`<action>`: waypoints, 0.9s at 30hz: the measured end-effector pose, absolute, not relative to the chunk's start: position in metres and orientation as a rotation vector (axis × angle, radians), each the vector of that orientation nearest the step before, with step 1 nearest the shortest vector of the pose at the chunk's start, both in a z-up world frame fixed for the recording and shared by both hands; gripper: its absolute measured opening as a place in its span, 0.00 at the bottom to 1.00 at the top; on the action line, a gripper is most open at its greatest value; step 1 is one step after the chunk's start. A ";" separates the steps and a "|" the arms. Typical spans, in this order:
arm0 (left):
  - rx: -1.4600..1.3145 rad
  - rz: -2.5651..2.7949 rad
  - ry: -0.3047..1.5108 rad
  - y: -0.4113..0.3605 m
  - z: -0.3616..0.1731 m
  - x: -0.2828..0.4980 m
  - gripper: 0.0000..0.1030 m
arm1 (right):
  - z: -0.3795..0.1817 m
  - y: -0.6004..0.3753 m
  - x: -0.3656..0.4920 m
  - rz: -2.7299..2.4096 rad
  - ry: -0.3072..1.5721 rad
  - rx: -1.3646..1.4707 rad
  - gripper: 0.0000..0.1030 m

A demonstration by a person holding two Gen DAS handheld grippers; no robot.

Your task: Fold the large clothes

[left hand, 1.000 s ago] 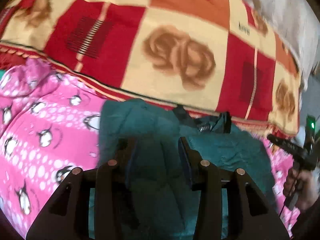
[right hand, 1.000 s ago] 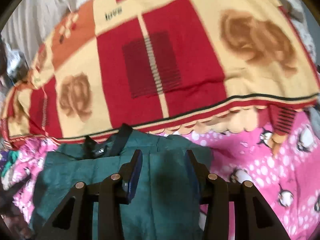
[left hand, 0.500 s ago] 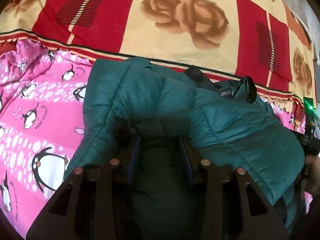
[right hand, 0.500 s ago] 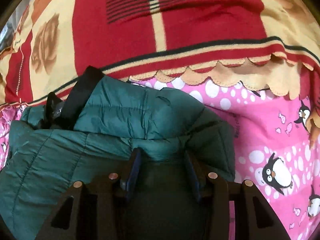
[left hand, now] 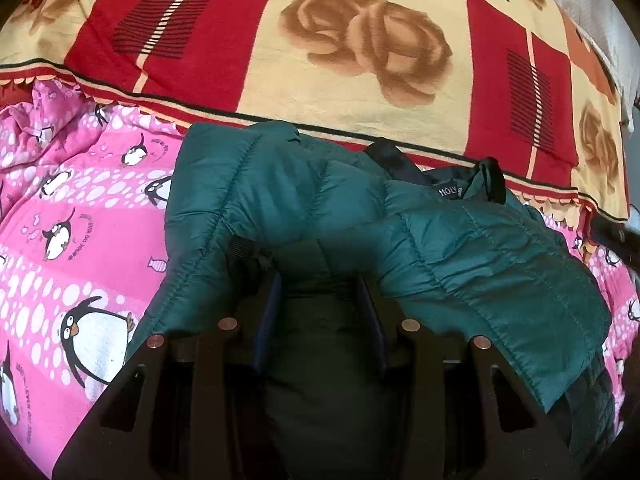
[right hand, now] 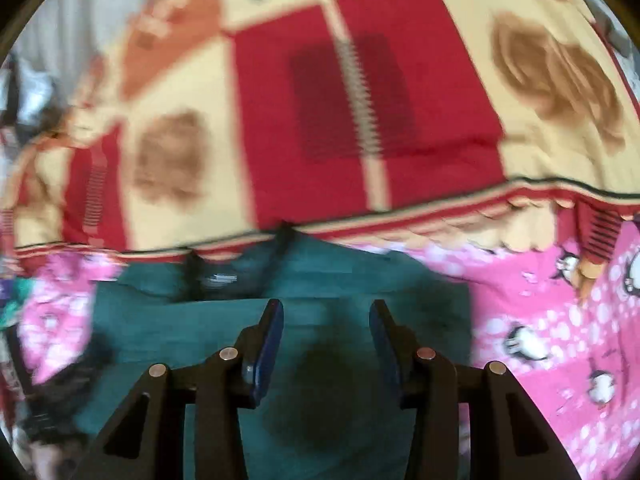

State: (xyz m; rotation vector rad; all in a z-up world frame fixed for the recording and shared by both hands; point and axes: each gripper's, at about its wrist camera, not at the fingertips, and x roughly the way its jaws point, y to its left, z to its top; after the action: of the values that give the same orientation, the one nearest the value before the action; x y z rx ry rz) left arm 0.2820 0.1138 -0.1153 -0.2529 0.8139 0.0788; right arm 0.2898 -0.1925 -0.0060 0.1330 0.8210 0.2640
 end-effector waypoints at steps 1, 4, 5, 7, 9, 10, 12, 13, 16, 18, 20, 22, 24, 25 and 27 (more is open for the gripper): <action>-0.254 0.078 0.813 0.114 -0.115 0.282 0.38 | -0.014 -0.180 0.282 0.312 0.852 0.121 0.43; -0.268 0.065 0.800 0.115 -0.113 0.278 0.38 | -0.068 -0.148 0.272 0.362 1.013 -0.026 0.53; -0.275 0.061 0.797 0.116 -0.113 0.277 0.38 | -0.074 -0.146 0.264 0.360 0.966 -0.055 0.53; -0.289 0.052 0.791 0.118 -0.112 0.274 0.38 | -0.075 -0.151 0.266 0.360 0.974 -0.016 0.53; -0.303 0.044 0.790 0.120 -0.112 0.273 0.38 | -0.075 -0.153 0.267 0.361 0.975 -0.009 0.53; -0.308 0.041 0.789 0.120 -0.112 0.272 0.38 | -0.075 -0.154 0.265 0.360 0.965 -0.010 0.53; -0.318 0.034 0.785 0.121 -0.112 0.271 0.38 | -0.074 -0.157 0.257 0.361 0.943 -0.007 0.53; -0.320 0.033 0.784 0.121 -0.112 0.271 0.38 | -0.074 -0.156 0.256 0.361 0.937 -0.006 0.53; -0.309 0.031 0.818 0.121 -0.111 0.277 0.38 | -0.070 -0.155 0.255 0.350 0.933 -0.005 0.52; -0.300 0.024 0.838 0.123 -0.102 0.278 0.38 | -0.057 -0.152 0.253 0.318 0.937 0.001 0.52; -0.306 0.017 0.839 0.127 -0.090 0.271 0.38 | -0.035 -0.164 0.245 0.298 0.900 0.037 0.52; -0.322 0.021 0.822 0.132 -0.079 0.258 0.38 | -0.016 -0.179 0.233 0.248 0.853 0.036 0.56; -0.271 0.058 0.840 0.130 -0.077 0.252 0.62 | -0.021 -0.188 0.230 0.188 0.895 0.000 0.74; -0.228 0.077 0.896 0.127 -0.083 0.254 0.75 | -0.038 -0.193 0.235 0.192 0.988 0.003 0.76; -0.173 0.062 1.002 0.120 -0.093 0.257 0.74 | -0.061 -0.194 0.239 0.246 1.116 -0.012 0.77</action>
State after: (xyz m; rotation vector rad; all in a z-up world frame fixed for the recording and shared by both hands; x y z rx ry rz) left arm 0.2571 0.1204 -0.0932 -0.1733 1.0021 0.0619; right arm 0.2387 -0.1942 -0.0606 -0.0116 1.1161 0.2463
